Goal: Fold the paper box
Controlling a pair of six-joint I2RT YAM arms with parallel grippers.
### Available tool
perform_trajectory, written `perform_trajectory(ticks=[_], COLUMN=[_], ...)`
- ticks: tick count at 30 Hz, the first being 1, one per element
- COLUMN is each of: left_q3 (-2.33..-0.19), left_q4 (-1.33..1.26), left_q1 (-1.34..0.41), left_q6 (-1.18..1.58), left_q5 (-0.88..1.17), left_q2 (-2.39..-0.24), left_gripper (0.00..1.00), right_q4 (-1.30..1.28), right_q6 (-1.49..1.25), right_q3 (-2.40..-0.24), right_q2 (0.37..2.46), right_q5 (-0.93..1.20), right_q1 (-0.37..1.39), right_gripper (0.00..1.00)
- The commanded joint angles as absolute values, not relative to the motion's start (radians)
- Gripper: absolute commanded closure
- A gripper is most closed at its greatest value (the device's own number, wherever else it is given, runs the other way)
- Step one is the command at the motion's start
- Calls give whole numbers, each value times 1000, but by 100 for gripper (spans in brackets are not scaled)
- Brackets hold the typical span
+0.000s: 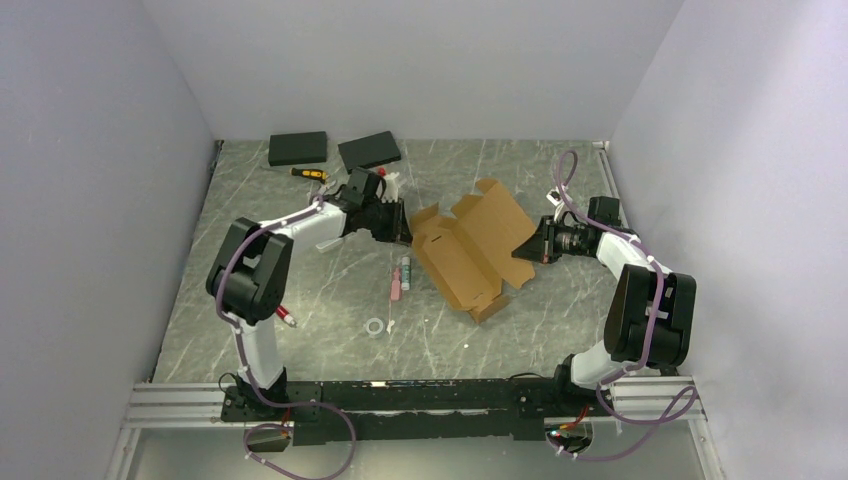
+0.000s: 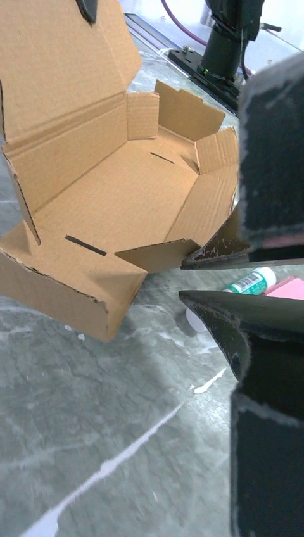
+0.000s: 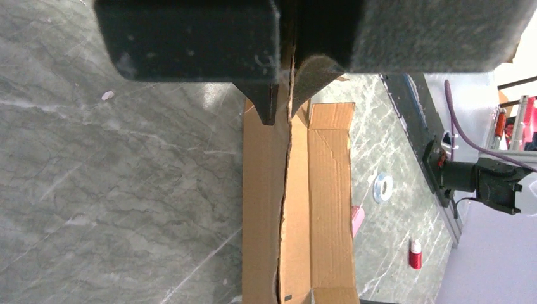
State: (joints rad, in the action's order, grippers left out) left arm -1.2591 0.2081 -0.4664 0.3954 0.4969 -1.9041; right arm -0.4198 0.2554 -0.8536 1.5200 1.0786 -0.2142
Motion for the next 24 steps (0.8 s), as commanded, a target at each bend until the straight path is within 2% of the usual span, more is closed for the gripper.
perform_trajectory(ticks=[1, 13, 24], left_q3=[-1234, -1276, -1331], left_q4=[177, 155, 224], left_q1=[-457, -461, -485], left_q6=[420, 410, 361], left_q5=[448, 617, 666], left_q2=[-1803, -1889, -1943], left_gripper=[76, 79, 81], right_q4=[-421, -425, -430], right_q6=[282, 286, 294], right_q3=[-894, -896, -900], right_q2=[1493, 1496, 1504], right_q5=[1089, 1085, 1070], right_q1=[-207, -202, -190], right_gripper=[100, 100, 100])
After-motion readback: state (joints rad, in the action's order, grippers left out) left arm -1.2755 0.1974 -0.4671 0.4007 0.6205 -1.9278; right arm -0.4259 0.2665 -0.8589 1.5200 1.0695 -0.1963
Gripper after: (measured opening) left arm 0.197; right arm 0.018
